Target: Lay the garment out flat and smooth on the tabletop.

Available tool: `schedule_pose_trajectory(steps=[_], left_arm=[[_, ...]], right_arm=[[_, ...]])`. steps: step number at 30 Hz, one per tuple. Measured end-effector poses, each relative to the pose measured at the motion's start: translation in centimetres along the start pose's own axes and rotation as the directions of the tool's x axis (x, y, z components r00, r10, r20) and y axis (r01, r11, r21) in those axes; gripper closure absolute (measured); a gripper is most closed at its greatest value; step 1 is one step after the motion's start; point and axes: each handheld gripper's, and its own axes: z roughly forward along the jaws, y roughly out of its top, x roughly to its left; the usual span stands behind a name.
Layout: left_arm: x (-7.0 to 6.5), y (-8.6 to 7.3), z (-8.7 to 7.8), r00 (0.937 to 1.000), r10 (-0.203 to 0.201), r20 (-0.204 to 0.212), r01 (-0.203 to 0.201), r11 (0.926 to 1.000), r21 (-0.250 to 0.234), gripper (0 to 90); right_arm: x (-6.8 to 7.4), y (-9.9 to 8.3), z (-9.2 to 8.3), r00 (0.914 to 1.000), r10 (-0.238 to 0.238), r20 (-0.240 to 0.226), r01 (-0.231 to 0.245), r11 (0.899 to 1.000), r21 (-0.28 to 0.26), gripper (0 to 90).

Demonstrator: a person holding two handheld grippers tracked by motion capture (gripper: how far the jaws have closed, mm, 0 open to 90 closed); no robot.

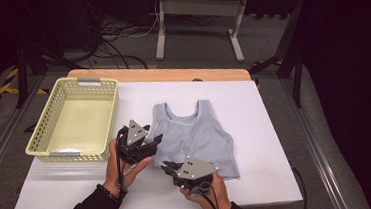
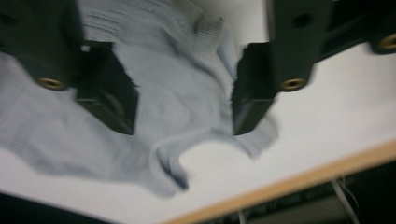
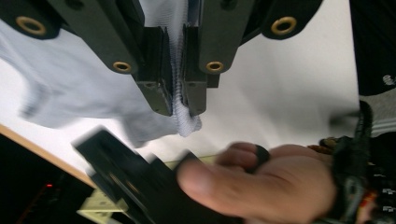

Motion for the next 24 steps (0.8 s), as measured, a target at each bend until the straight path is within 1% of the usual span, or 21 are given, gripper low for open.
schedule_pose_trajectory(steps=[1, 2, 3, 4, 5, 6, 7, 8, 9, 10, 11, 12, 13, 14, 15, 16, 18, 19, 22, 23, 24], left_arm=[[-0.2, 0.3, -0.7, 0.9997, 0.024, 0.001, -0.024, 0.9994, -0.025, 33.9], [-0.4, 0.5, -1.3, 0.9992, 0.039, 0.007, -0.039, 0.9982, -0.045, 28.5], [-0.6, 0.8, -2.4, 0.9986, 0.051, 0.013, -0.05, 0.9956, -0.079, 24.3], [-0.7, 0.9, -2.7, 0.9985, 0.051, 0.019, -0.049, 0.9949, -0.087, 23.4], [-0.7, 0.9, -2.7, 0.9985, 0.051, 0.019, -0.049, 0.9949, -0.087, 22.0], [-0.9, 0.9, -3.2, 0.9976, 0.059, 0.035, -0.056, 0.994, -0.094, 22.0], [-1.2, 0.9, -3.6, 0.9956, 0.074, 0.058, -0.068, 0.9931, -0.096, 19.7], [-1.5, 0.8, -3.8, 0.9944, 0.082, 0.066, -0.076, 0.9925, -0.096, 17.4], [-2.2, 0.7, -4.0, 0.99, 0.115, 0.082, -0.108, 0.9905, -0.086, 16.7], [-2.6, 0.6, -4.1, 0.987, 0.128, 0.098, -0.12, 0.9896, -0.079, 15.5], [-2.9, 0.5, -4.1, 0.9856, 0.132, 0.106, -0.124, 0.9894, -0.076, 14.2], [-2.9, 0.5, -4.1, 0.9856, 0.132, 0.106, -0.124, 0.9894, -0.076, 14.1], [-3.3, 0.4, -4.1, 0.9824, 0.142, 0.121, -0.134, 0.9885, -0.07, 13.8], [-3.7, 0.3, -4.0, 0.9804, 0.147, 0.131, -0.14, 0.9879, -0.067, 13.8], [-4.1, 0.2, -3.9, 0.9779, 0.155, 0.141, -0.147, 0.987, -0.066, 13.1], [-4.7, 0.0, -3.5, 0.9728, 0.165, 0.163, -0.159, 0.986, -0.052, 12.5], [-5.5, -0.3, -2.9, 0.9677, 0.174, 0.182, -0.17, 0.9847, -0.04, 12.1], [-6.1, -0.5, -2.4, 0.9636, 0.178, 0.2, -0.176, 0.984, -0.026, 12.0], [-7.4, -1.0, -1.1, 0.9553, 0.181, 0.234, -0.186, 0.9826, -0.002, 11.6], [-8.1, -1.2, -0.5, 0.9511, 0.178, 0.253, -0.185, 0.9826, 0.006, 11.4], [-8.1, -1.2, -0.5, 0.9511, 0.178, 0.253, -0.185, 0.9826, 0.006, 10.9]], right_arm=[[-0.3, -0.2, -0.5, 0.9998, 0.016, 0.011, -0.015, 1.0, -0.006, 82.9], [-0.8, -0.4, -1.1, 0.9993, 0.027, 0.025, -0.026, 1.0, -0.013, 82.9], [-1.5, -0.8, -2.1, 0.9979, 0.04, 0.052, -0.039, 0.999, -0.019, 83.0], [-1.8, -0.9, -2.4, 0.997, 0.048, 0.06, -0.047, 0.999, -0.024, 83.0], [-2.0, -1.0, -2.8, 0.996, 0.056, 0.07, -0.054, 0.998, -0.03, 83.0], [-2.0, -1.0, -2.8, 0.996, 0.056, 0.07, -0.054, 0.998, -0.03, 83.0], [-2.4, -1.2, -3.4, 0.994, 0.065, 0.088, -0.062, 0.997, -0.038, 83.0], [-2.9, -1.4, -4.5, 0.9898, 0.078, 0.119, -0.071, 0.996, -0.056, 83.1], [-3.1, -1.6, -5.1, 0.9873, 0.086, 0.133, -0.078, 0.995, -0.062, 83.1], [-3.4, -1.8, -5.6, 0.9843, 0.094, 0.15, -0.085, 0.994, -0.069, 83.1], [-3.7, -2.0, -6.1, 0.9811, 0.106, 0.162, -0.094, 0.993, -0.076, 83.1], [-3.9, -2.2, -6.5, 0.9783, 0.117, 0.171, -0.104, 0.991, -0.083, 83.1], [-4.3, -2.4, -7.1, 0.9736, 0.13, 0.187, -0.115, 0.989, -0.091, 83.1], [-4.3, -2.4, -7.1, 0.9736, 0.13, 0.187, -0.115, 0.989, -0.091, 83.1], [-4.5, -2.7, -7.5, 0.9693, 0.142, 0.201, -0.125, 0.988, -0.096, 83.1], [-4.8, -3.1, -8.4, 0.9618, 0.157, 0.224, -0.137, 0.985, -0.101, 83.1], [-5.0, -3.6, -9.1, 0.9548, 0.166, 0.247, -0.144, 0.984, -0.105, 83.1], [-5.1, -3.9, -9.5, 0.9511, 0.169, 0.258, -0.148, 0.984, -0.102, 83.1], [-5.5, -5.0, -10.6, 0.9371, 0.189, 0.294, -0.168, 0.981, -0.095, 83.1], [-5.6, -5.3, -10.9, 0.9328, 0.196, 0.302, -0.175, 0.98, -0.096, 83.1], [-5.6, -5.3, -10.9, 0.9328, 0.196, 0.302, -0.175, 0.98, -0.096, 83.1]])
